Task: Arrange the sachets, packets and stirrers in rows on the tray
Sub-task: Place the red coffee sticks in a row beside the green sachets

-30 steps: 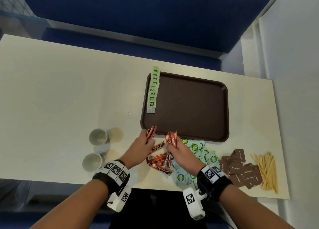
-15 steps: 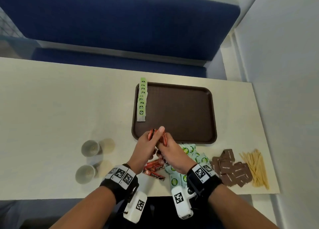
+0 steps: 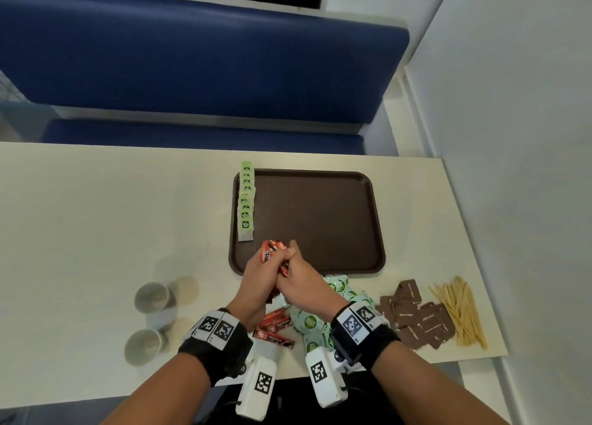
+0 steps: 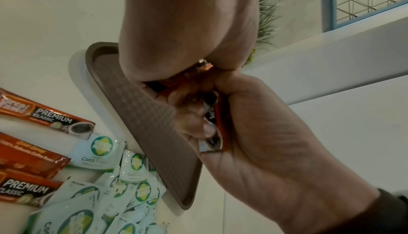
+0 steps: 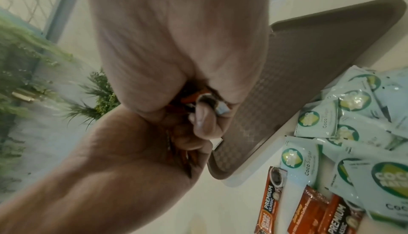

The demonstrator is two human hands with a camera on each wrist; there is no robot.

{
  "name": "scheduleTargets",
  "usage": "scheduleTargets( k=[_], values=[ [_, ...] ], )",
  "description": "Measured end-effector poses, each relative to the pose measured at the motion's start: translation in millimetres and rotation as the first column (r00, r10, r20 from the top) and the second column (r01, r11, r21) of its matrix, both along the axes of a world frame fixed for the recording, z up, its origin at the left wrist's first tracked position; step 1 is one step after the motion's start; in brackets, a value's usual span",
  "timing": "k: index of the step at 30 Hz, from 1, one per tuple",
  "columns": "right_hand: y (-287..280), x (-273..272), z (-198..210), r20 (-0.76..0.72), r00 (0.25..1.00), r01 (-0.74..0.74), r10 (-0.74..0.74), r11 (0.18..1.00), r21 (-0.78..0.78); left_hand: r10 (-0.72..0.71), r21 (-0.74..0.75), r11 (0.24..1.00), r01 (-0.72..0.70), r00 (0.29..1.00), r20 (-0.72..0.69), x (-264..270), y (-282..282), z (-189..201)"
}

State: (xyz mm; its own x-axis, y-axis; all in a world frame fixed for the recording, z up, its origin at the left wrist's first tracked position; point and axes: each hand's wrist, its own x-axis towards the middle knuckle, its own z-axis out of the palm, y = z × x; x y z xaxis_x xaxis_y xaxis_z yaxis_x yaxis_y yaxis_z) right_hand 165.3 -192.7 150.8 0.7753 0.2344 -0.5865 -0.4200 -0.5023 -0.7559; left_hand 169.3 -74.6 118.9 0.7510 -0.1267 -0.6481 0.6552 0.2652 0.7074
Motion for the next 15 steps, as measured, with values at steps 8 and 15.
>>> scheduleTargets(
  k=[8, 15],
  values=[
    [-8, -7, 5, -0.047, 0.989, 0.145, -0.138, 0.954, 0.261, 0.193, 0.100, 0.975, -0.200, 0.978, 0.073, 17, 2, 0],
    [-6, -13, -10, 0.152, 0.908, 0.363, -0.391, 0.914, 0.183, 0.263, 0.263, 0.921, -0.289, 0.956, 0.131, 28, -4, -14]
  ],
)
